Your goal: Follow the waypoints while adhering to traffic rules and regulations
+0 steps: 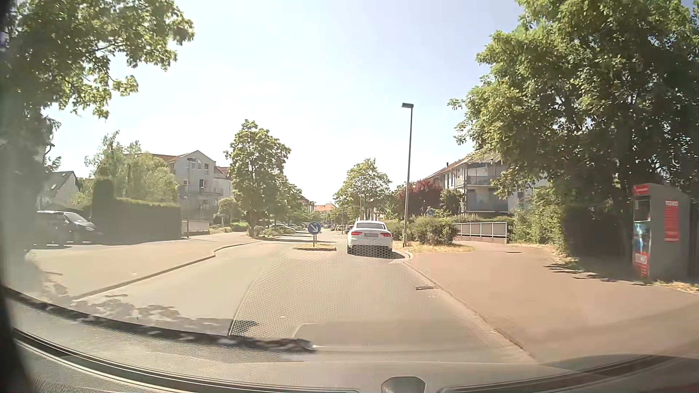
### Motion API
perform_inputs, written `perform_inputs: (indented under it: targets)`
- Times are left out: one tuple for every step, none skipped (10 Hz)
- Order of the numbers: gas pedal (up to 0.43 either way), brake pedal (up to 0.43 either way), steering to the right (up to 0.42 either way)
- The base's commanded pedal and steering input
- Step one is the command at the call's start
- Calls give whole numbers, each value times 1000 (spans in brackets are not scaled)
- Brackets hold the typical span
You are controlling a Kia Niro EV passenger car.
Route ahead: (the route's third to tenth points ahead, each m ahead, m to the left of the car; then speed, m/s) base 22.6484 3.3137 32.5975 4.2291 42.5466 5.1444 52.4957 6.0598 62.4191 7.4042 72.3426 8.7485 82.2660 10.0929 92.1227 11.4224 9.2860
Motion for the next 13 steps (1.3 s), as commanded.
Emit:
perform_inputs:
  targets:
    - [0,30,-14]
    - [0,30,-14]
    - [0,30,-13]
    - [0,30,-13]
    - [0,30,-11]
    - [0,30,-7]
    - [0,30,-5]
    - [0,30,-3]
    - [0,30,-1]
    - [0,30,0]
    - [0,30,5]
    - [0,30,11]
    - [0,30,14]
